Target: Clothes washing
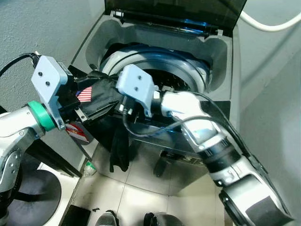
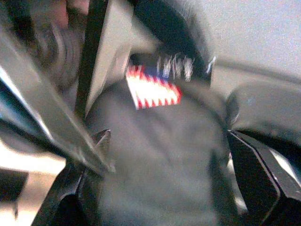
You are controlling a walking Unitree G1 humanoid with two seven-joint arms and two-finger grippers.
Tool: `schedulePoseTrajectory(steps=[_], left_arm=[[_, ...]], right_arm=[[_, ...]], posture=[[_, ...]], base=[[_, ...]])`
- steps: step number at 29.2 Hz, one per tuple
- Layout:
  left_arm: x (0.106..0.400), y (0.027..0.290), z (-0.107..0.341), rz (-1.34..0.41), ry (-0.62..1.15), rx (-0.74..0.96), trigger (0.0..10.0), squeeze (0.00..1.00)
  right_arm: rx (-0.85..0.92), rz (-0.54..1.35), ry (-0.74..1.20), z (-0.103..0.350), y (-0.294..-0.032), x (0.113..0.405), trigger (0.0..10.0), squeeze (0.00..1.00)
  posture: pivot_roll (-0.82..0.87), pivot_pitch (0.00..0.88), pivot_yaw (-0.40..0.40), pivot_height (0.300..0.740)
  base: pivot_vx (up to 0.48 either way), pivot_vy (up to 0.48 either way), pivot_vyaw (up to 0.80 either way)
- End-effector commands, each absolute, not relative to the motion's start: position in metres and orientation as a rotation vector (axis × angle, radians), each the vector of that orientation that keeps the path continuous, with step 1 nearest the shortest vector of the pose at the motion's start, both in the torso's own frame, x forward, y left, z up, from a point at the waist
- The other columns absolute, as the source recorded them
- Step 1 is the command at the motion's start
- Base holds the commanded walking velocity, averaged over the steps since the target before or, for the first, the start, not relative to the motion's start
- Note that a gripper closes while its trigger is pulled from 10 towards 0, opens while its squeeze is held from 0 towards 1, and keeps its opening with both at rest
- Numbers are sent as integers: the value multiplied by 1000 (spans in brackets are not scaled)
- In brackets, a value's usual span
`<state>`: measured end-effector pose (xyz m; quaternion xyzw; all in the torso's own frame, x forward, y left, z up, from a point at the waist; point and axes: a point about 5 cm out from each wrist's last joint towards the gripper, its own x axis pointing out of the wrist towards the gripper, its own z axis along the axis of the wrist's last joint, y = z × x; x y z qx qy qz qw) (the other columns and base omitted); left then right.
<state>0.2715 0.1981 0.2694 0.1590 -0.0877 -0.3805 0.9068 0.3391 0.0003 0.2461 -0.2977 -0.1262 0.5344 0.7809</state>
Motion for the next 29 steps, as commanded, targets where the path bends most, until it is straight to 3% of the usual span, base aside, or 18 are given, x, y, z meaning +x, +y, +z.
schedulePoseTrajectory(steps=[1, 8, 13, 22, 23, 24, 25, 26, 27, 29], left_arm=[[271, 196, 270, -799, -185, 335, 10000, 0], [269, 197, 269, -795, -180, 335, 10000, 0], [270, 195, 268, -798, -179, 331, 10000, 0], [268, 198, 268, -795, -181, 331, 10000, 0], [268, 198, 268, -794, -181, 331, 10000, 0], [268, 199, 268, -793, -180, 331, 10000, 0], [268, 199, 267, -792, -180, 330, 10000, 0], [268, 199, 267, -792, -179, 330, 10000, 0], [268, 199, 266, -791, -179, 329, 10000, 0], [268, 198, 266, -791, -180, 328, 10000, 0]], right_arm=[[-727, 1231, -205, 227, -3, 338, 10000, 0], [-774, 1320, -183, 217, -17, 331, 10000, 0], [-880, 1300, -172, 212, -21, 334, 10000, 0], [-910, 1220, -227, 217, -18, 339, 10000, 0], [-913, 1217, -227, 218, -18, 339, 9333, 0], [-918, 1226, -222, 217, -18, 339, 4980, 0], [-930, 1254, -207, 214, -18, 337, 3725, 0], [-939, 1274, -198, 212, -19, 335, 3725, 0], [-960, 1289, -189, 209, -20, 334, 2157, 0], [-977, 1299, -186, 208, -21, 334, 2157, 0]], posture=[[138, 111, 16, 740], [130, 114, 15, 740], [122, 116, 14, 740], [122, 117, 17, 740], [122, 117, 17, 740], [125, 111, 13, 740], [125, 111, 13, 740], [125, 111, 13, 740], [117, 106, 5, 740], [117, 106, 5, 740]], base=[[0, 0, 0], [0, 0, 0], [0, 0, 0], [0, 0, 0], [0, 0, 0], [0, 0, 0], [0, 0, 0], [0, 0, 0], [0, 0, 0], [0, 0, 0]])
